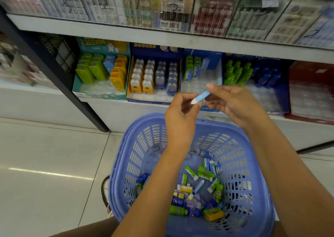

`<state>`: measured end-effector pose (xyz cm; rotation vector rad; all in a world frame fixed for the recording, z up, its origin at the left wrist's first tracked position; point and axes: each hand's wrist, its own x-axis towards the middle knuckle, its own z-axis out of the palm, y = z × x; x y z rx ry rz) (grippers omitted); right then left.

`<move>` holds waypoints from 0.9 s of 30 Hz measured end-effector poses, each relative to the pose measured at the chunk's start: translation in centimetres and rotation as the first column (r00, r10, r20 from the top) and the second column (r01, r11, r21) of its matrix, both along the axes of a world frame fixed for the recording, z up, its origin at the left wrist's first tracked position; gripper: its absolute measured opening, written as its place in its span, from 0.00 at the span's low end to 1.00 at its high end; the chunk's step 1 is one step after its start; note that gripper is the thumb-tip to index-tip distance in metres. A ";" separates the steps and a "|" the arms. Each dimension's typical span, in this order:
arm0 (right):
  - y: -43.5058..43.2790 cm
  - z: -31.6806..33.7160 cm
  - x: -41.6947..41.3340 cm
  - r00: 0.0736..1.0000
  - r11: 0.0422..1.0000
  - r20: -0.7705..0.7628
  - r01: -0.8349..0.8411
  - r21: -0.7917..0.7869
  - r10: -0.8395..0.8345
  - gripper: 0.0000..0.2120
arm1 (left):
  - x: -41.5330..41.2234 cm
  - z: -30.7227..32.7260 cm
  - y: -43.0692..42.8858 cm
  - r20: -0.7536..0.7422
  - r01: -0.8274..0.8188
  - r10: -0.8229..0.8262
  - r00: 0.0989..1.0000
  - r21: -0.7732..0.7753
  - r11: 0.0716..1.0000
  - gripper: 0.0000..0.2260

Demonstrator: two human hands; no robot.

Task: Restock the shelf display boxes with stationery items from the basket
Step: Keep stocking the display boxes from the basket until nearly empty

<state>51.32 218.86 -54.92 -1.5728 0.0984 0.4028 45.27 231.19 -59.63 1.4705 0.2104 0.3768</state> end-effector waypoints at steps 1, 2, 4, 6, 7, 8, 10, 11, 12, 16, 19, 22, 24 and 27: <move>-0.2 -0.1 0.2 1.000 0.999 -0.024 0.004 0.032 -0.004 0.08 | 0.1 0.0 0.0 0.022 0.003 -0.004 1.000 0.071 0.997 0.09; -0.2 -0.1 0.4 1.000 0.999 -0.026 0.016 0.048 -0.015 0.06 | 0.2 -0.1 0.1 0.037 0.007 -0.012 0.999 0.146 0.989 0.09; -0.3 0.0 1.4 0.995 0.997 0.067 0.074 -0.016 -0.073 0.06 | 0.6 -0.5 0.4 0.024 0.057 -0.069 0.997 0.337 0.940 0.14; -0.7 0.1 3.0 0.946 0.948 0.305 0.194 -0.252 -0.112 0.09 | 1.2 -1.1 0.6 -0.085 0.199 -0.182 0.980 0.551 0.810 0.21; -0.8 0.3 4.0 0.901 0.886 0.426 0.260 -0.384 -0.079 0.09 | 1.3 -1.4 0.6 -0.160 0.275 -0.225 0.961 0.643 0.715 0.24; -0.8 0.4 5.1 0.859 0.813 0.512 0.309 -0.493 -0.017 0.10 | 1.5 -1.8 0.5 -0.223 0.329 -0.244 0.944 0.717 0.614 0.26; -0.5 0.4 7.5 0.832 0.701 0.545 0.331 -0.631 0.099 0.11 | 1.4 -2.4 0.4 -0.292 0.376 -0.245 0.924 0.805 0.458 0.27; -0.2 0.3 8.6 0.850 0.673 0.510 0.302 -0.675 0.130 0.12 | 1.4 -2.7 0.4 -0.303 0.382 -0.244 0.921 0.823 0.421 0.28; 0.2 0.1 9.5 0.869 0.659 0.468 0.260 -0.706 0.158 0.13 | 1.3 -2.8 0.5 -0.302 0.380 -0.245 0.921 0.831 0.405 0.28; 0.7 -1.0 12.1 0.889 0.628 0.335 0.071 -0.775 0.313 0.15 | 1.3 -3.4 1.0 -0.276 0.363 -0.260 0.925 0.843 0.396 0.29; 0.2 -0.8 13.2 0.899 0.648 0.286 0.004 -0.762 0.332 0.16 | 1.4 -3.6 1.2 -0.279 0.371 -0.272 0.921 0.842 0.391 0.29; -0.1 -1.0 13.5 0.901 0.653 0.281 -0.004 -0.758 0.331 0.16 | 1.4 -3.7 1.2 -0.280 0.378 -0.284 0.917 0.837 0.395 0.30; 0.0 -1.4 13.5 0.899 0.637 0.275 -0.007 -0.771 0.342 0.15 | 1.4 -3.8 1.2 -0.276 0.376 -0.287 0.917 0.836 0.400 0.30; 0.5 -1.9 13.5 0.904 0.642 0.272 -0.003 -0.767 0.329 0.16 | 1.5 -3.9 1.1 -0.276 0.375 -0.285 0.918 0.839 0.394 0.30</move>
